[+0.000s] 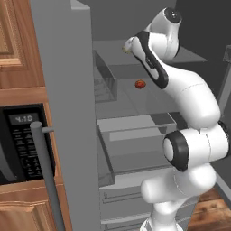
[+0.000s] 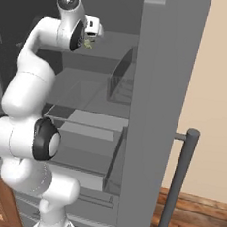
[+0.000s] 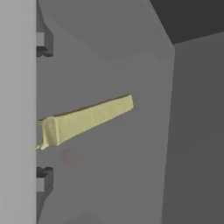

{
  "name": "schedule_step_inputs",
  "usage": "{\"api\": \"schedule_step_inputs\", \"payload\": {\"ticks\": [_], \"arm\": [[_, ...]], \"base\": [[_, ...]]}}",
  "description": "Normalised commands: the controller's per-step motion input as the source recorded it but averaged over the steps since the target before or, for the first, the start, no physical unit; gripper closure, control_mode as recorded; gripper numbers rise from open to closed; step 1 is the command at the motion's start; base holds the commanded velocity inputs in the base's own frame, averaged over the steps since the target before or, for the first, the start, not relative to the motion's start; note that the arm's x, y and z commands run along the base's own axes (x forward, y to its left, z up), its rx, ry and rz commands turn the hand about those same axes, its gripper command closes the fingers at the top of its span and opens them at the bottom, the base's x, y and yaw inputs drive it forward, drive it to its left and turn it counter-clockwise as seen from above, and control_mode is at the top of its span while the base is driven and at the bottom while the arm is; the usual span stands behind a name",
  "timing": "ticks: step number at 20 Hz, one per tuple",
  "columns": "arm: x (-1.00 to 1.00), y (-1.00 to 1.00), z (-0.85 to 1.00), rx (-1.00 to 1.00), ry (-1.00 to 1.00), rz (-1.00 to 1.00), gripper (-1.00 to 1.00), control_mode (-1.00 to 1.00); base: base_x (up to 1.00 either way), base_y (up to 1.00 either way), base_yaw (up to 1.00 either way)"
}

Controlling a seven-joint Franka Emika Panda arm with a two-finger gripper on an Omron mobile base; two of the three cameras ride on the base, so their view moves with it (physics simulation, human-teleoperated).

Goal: Retrieve the butter from the fridge and place it on a plate on the dining table. Then retrieve the butter knife by the fridge and place it near the plate.

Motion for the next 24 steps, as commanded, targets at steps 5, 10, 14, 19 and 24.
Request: {"api": "schedule_step_inputs", "payload": {"ticks": [5, 10, 14, 19, 24], "arm": [[0.53, -0.04, 0.0, -0.02, 0.06, 0.05, -1.0, -1.0], [0.68, -0.06, -0.05, -0.01, 0.05, 0.0, -1.0, -1.0], [0.32, 0.04, -0.12, 0.0, 0.08, 0.0, -1.0, -1.0], [-0.03, 0.3, -0.09, 0.0, 0.09, 0.0, -1.0, -1.0], [-0.04, 0.09, -0.16, 0.0, 0.05, 0.0, -1.0, -1.0]], "base": [[0.0, 0.0, 0.0], [0.0, 0.0, 0.0], [0.0, 0.0, 0.0], [0.0, 0.0, 0.0], [0.0, 0.0, 0.0]]}}
